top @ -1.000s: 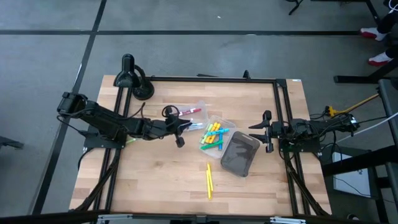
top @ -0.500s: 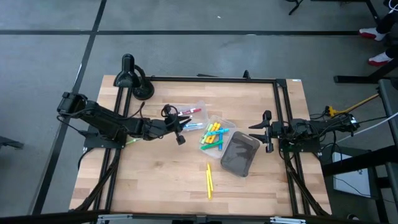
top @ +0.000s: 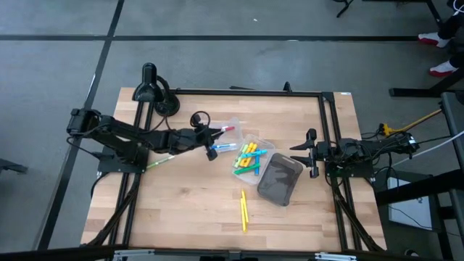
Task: Pick & Place Markers
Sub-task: Put the blue marker pen into the left transparent bin
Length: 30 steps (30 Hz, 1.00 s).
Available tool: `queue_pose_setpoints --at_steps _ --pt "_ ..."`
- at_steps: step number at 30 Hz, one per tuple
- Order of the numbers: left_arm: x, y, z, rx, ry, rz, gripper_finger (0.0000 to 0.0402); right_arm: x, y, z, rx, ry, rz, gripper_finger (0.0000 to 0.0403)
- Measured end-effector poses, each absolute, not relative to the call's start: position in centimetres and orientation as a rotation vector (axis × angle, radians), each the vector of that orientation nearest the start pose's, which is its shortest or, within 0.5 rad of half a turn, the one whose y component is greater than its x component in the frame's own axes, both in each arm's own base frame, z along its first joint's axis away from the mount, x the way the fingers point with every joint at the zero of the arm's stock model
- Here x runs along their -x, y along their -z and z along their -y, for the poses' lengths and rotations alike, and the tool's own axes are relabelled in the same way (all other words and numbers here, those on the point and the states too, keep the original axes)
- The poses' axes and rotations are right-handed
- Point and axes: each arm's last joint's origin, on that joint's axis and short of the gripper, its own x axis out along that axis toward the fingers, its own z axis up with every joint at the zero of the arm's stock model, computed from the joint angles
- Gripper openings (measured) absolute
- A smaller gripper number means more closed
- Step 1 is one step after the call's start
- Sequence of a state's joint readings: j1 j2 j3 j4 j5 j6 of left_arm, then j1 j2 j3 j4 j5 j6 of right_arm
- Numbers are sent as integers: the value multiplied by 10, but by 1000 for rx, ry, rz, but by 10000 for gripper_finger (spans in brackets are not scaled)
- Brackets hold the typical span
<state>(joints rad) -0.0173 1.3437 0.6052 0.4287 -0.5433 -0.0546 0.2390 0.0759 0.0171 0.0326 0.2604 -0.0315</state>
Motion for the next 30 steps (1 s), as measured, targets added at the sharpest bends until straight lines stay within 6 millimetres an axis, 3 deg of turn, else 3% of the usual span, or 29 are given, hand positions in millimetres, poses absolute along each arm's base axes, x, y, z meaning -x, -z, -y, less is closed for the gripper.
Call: queue_pose_setpoints --at_steps 3,9,19,30 --pt "-271 -211 -12 -44 -526 -354 31 -99 -167 -17 38 21 -26 152" --pt "-282 -228 -13 -75 -547 -517 31 -99 -166 -17 38 21 -26 152" --pt "-308 -261 -14 -102 -551 -581 31 -99 -166 -17 38 21 -26 152" --pt "-341 -233 -18 -183 -577 -753 33 -99 -166 -17 38 21 -26 152"
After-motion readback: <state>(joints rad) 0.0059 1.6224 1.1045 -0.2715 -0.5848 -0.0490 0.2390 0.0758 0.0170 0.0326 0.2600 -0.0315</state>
